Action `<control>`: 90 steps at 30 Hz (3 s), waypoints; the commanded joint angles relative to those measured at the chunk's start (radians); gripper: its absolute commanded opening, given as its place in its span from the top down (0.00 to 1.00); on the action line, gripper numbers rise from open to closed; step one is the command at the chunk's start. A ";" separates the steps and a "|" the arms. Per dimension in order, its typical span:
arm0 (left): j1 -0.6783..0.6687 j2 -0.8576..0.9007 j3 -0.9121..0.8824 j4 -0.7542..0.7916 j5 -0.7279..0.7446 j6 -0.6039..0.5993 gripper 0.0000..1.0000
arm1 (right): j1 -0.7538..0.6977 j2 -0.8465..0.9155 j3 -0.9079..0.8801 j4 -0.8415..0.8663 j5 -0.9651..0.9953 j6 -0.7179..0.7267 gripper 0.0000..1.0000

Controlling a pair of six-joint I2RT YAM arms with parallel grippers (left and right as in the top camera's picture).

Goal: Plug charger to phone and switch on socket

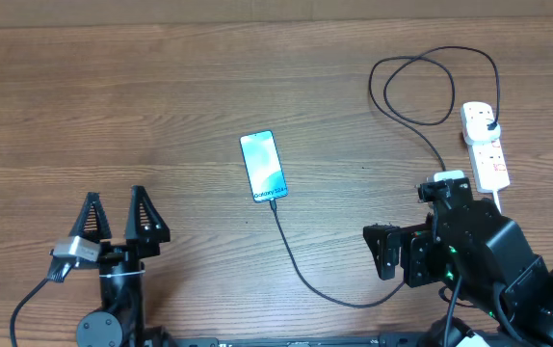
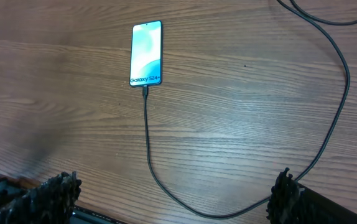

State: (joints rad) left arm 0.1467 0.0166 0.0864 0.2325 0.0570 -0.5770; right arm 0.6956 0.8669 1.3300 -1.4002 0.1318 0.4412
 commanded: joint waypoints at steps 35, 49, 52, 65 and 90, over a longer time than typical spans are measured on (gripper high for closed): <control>0.010 -0.012 -0.082 -0.304 -0.135 -0.021 0.01 | 0.005 -0.005 -0.002 0.003 0.010 0.003 0.00; 0.010 -0.012 -0.082 -0.304 -0.135 -0.021 0.00 | 0.005 -0.006 -0.002 0.003 0.010 0.003 0.00; 0.010 -0.012 -0.082 -0.304 -0.135 -0.021 0.00 | 0.005 -0.006 -0.002 0.002 0.010 0.003 0.00; 0.010 -0.012 -0.082 -0.304 -0.135 -0.021 0.00 | -0.179 -0.087 -0.161 0.275 0.148 -0.027 0.00; 0.010 -0.012 -0.082 -0.304 -0.135 -0.021 0.00 | -0.552 -0.802 -1.157 1.274 -0.204 -0.181 0.00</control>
State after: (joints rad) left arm 0.1467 0.0151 0.0086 -0.0746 -0.0647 -0.6189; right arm 0.1501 0.1162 0.2073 -0.1490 -0.0643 0.2684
